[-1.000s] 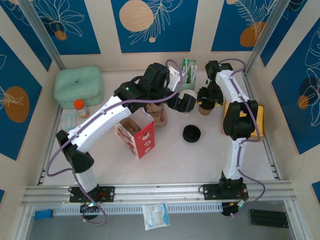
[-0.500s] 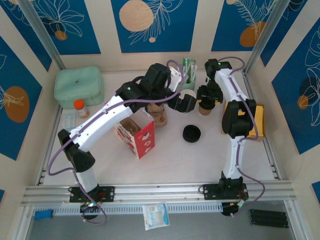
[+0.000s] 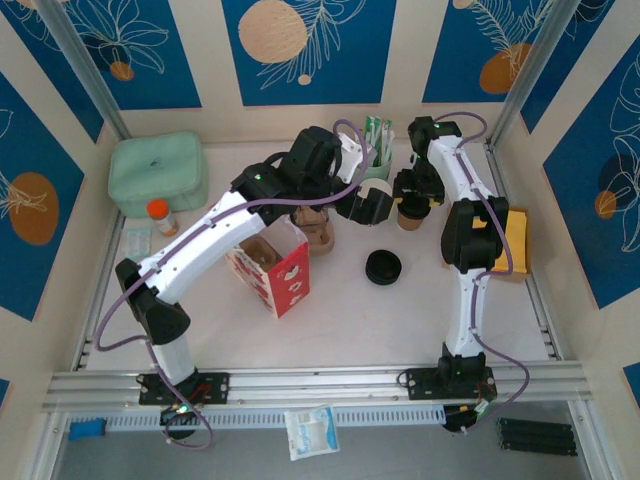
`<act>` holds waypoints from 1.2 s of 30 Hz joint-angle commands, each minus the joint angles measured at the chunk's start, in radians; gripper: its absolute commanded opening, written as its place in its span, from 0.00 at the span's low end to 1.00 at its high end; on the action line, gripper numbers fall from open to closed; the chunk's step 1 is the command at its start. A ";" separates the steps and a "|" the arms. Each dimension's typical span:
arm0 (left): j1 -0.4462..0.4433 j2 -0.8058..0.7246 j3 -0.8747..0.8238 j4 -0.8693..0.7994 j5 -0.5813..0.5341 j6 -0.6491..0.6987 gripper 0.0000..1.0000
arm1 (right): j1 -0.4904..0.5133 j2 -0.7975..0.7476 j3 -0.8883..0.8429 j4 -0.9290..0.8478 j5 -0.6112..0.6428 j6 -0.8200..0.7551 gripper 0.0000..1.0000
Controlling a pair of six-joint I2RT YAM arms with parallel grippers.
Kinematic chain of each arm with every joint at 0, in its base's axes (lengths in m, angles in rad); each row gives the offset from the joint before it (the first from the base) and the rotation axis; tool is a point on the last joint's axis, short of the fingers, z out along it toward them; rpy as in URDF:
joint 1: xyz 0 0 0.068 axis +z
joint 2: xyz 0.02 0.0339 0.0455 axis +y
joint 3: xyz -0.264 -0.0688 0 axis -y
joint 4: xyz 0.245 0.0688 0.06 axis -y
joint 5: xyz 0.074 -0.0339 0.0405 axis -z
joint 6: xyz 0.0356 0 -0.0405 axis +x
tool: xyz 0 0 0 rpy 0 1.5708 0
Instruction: Pack the takeout coffee
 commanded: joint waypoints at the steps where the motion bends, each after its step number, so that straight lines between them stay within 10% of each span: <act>1: -0.012 0.010 0.034 -0.023 0.008 0.021 0.99 | -0.006 0.019 -0.001 -0.020 0.000 -0.013 0.78; 36: -0.012 -0.084 -0.004 -0.058 -0.073 0.020 0.99 | 0.027 -0.342 -0.235 0.028 -0.018 0.014 0.65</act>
